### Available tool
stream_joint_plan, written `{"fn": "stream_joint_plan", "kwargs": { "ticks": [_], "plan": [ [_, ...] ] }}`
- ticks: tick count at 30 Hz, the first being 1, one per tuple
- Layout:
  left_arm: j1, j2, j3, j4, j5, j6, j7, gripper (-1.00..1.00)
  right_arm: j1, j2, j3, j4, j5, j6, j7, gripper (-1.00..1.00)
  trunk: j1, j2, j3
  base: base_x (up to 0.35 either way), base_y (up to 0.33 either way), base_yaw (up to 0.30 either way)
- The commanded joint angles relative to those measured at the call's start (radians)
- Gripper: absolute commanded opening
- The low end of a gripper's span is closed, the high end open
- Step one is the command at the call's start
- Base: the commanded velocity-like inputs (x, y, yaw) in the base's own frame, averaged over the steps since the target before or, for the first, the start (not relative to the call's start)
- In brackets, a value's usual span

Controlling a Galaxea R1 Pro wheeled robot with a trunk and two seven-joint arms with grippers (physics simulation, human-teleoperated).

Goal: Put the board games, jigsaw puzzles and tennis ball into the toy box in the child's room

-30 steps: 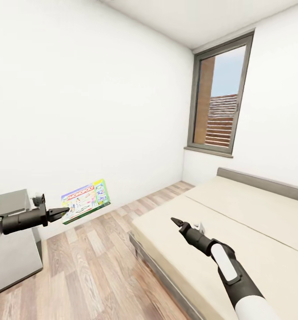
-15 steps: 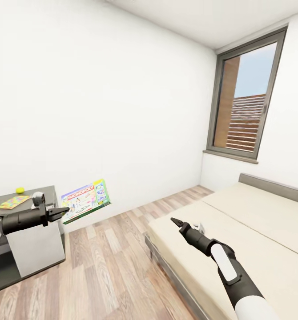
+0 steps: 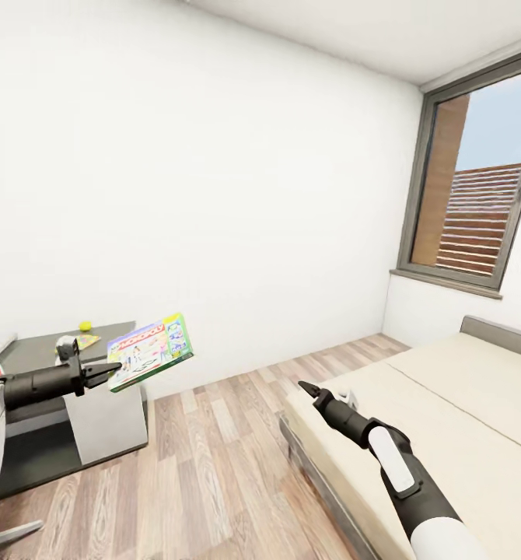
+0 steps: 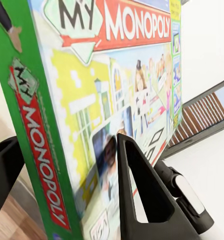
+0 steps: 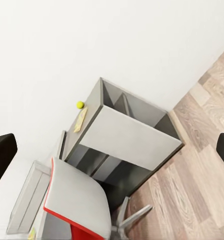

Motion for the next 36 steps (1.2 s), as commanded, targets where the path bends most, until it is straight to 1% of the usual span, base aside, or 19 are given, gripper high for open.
{"fn": "stream_joint_plan", "kwargs": {
  "ticks": [1,15,16,19,20,22,23,25,26,27,28,31,32,36],
  "plan": [
    [-0.001,0.0,0.001,0.0,0.005,0.01,-0.002,-1.0,-0.001,0.001,-0.005,-0.001,-0.003,0.009,0.002,1.0,-0.004,0.006,0.002,0.0,0.0,0.269],
    [-0.001,0.0,0.001,-0.009,0.005,0.01,-0.007,-1.0,0.0,0.001,-0.005,-0.001,-0.004,0.009,0.002,1.0,-0.057,0.104,0.055,0.0,0.0,0.267],
    [-0.001,0.002,0.001,-0.015,0.005,0.011,-0.008,-1.0,-0.001,0.0,-0.005,-0.001,-0.004,0.009,0.003,1.0,-0.061,0.111,0.058,0.0,0.0,0.261],
    [0.002,0.014,-0.002,-0.068,0.005,0.011,-0.009,-1.0,-0.001,-0.001,-0.005,-0.001,-0.005,0.009,0.003,1.0,-0.073,0.132,0.07,0.0,0.0,0.259],
    [0.005,0.024,-0.002,-0.092,0.006,0.011,-0.009,-1.0,-0.001,-0.001,-0.005,-0.001,-0.004,0.009,0.003,1.0,-0.077,0.139,0.073,0.0,0.0,0.258],
    [0.009,0.053,-0.003,-0.132,0.007,0.011,-0.012,-1.0,-0.001,-0.001,-0.005,-0.001,-0.004,0.009,0.003,1.0,-0.084,0.153,0.081,0.0,0.0,0.257],
    [0.011,0.072,-0.003,-0.152,0.008,0.011,-0.029,-1.0,-0.001,-0.001,-0.005,-0.001,-0.004,0.009,0.003,1.0,-0.088,0.16,0.085,0.0,0.0,0.257],
    [0.014,0.088,-0.003,-0.162,0.005,0.011,-0.071,-1.0,-0.001,-0.001,-0.005,-0.001,-0.005,0.009,0.003,1.0,-0.096,0.174,0.092,0.0,0.0,0.257],
    [0.016,0.103,-0.003,-0.166,0.004,0.011,-0.102,-1.0,-0.001,-0.001,-0.005,-0.001,-0.005,0.009,0.003,1.0,-0.1,0.181,0.096,0.0,0.0,0.256],
    [0.018,0.111,-0.003,-0.168,0.004,0.011,-0.118,-1.0,-0.001,-0.001,-0.005,-0.001,-0.005,0.009,0.003,1.0,-0.103,0.188,0.099,0.0,0.0,0.256],
    [0.022,0.129,-0.003,-0.17,0.003,0.011,-0.146,-1.0,-0.001,-0.001,-0.005,-0.001,-0.005,0.009,0.003,1.0,-0.107,0.195,0.103,0.0,0.0,0.254],
    [0.027,0.152,-0.003,-0.172,0.003,0.011,-0.179,-1.0,-0.001,-0.001,-0.005,-0.001,-0.005,0.009,0.003,1.0,-0.119,0.216,0.114,0.0,0.0,0.253],
    [0.031,0.169,-0.003,-0.173,0.002,0.011,-0.199,-1.0,-0.001,-0.002,-0.005,-0.001,-0.005,0.01,0.004,1.0,-0.123,0.223,0.118,0.0,0.0,0.25],
    [0.036,0.188,-0.003,-0.173,0.002,0.01,-0.212,-1.0,-0.001,-0.002,-0.005,-0.001,-0.004,0.009,0.004,1.0,-0.138,0.251,0.133,0.0,0.0,0.249]
  ]
}}
